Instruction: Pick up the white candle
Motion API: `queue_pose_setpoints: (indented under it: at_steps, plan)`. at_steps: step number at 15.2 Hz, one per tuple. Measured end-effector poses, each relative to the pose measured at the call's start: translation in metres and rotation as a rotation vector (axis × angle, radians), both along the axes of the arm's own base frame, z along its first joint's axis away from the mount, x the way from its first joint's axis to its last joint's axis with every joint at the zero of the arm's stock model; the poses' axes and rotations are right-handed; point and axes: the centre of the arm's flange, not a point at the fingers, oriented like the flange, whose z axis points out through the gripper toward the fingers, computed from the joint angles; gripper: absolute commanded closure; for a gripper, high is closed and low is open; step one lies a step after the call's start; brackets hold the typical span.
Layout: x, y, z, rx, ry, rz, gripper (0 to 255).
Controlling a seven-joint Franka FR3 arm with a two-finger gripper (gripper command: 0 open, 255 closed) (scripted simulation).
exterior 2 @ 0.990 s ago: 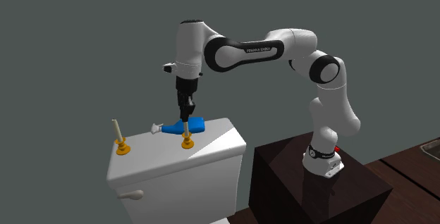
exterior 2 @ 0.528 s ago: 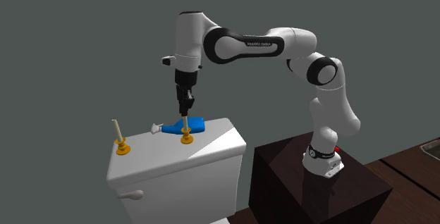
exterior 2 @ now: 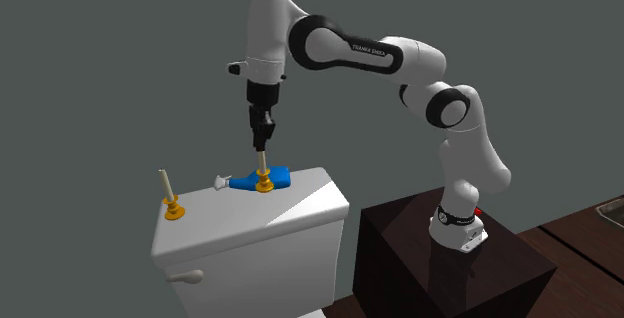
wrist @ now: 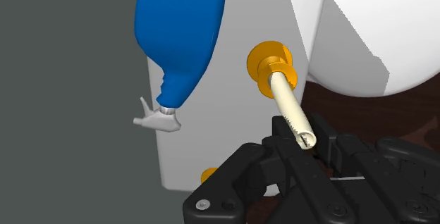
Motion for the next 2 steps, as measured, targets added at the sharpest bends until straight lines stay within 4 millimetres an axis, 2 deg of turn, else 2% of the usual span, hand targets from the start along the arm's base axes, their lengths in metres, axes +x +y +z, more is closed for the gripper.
queue_pose_setpoints:
  at_steps: [2]
  plan:
    - [0.0003, -0.0014, 0.0081, 0.0, 0.0, 0.0, 255]
